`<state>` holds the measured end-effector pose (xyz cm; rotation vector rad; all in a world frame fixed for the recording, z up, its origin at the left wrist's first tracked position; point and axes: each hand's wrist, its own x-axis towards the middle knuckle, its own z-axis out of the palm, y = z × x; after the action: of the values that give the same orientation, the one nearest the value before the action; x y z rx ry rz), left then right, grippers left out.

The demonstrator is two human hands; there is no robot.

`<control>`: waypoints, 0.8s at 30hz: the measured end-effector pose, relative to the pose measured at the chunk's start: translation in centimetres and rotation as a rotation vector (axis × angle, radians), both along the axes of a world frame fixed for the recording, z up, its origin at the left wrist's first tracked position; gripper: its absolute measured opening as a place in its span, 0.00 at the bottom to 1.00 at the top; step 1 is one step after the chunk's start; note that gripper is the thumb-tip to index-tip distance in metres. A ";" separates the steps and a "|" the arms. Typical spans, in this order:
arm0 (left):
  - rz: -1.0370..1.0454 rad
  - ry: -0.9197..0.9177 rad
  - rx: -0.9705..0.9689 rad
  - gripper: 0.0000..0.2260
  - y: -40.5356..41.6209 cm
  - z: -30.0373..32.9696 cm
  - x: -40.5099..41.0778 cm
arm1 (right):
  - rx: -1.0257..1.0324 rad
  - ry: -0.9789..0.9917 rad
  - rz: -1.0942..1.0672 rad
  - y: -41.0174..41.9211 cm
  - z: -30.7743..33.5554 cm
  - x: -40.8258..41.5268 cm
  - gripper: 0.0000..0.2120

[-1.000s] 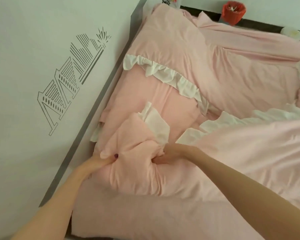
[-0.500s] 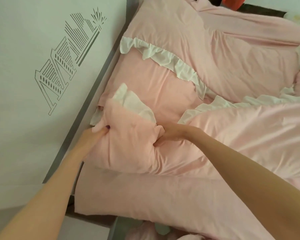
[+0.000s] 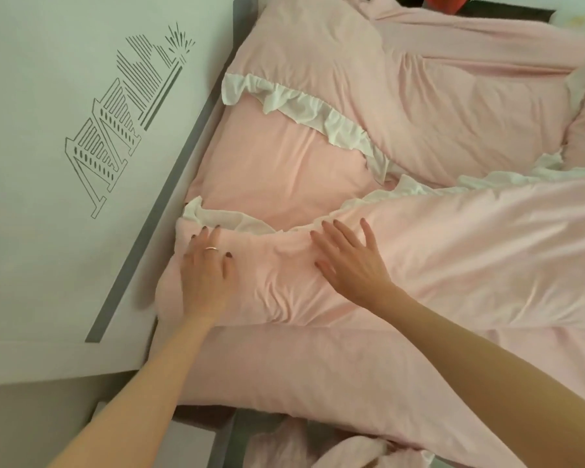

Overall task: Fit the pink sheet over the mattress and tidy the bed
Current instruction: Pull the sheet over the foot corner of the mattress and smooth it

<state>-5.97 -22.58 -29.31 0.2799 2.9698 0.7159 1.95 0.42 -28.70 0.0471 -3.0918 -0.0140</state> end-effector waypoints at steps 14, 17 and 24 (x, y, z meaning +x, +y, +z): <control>-0.362 -0.145 -0.162 0.18 17.6 0.8 13.7 | -0.734 -0.575 -0.668 15.4 -0.1 27.1 0.21; -0.469 -0.263 -0.160 0.15 24.8 0.4 20.9 | -0.822 -0.444 -0.819 19.0 0.6 34.1 0.18; -0.766 -0.447 -0.091 0.13 38.7 1.3 37.8 | -0.853 -0.236 -1.082 26.0 4.0 50.4 0.17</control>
<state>31.84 16.13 -27.97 1.0157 2.1977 0.4543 52.31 26.39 -24.67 -1.6479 -2.5847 1.2587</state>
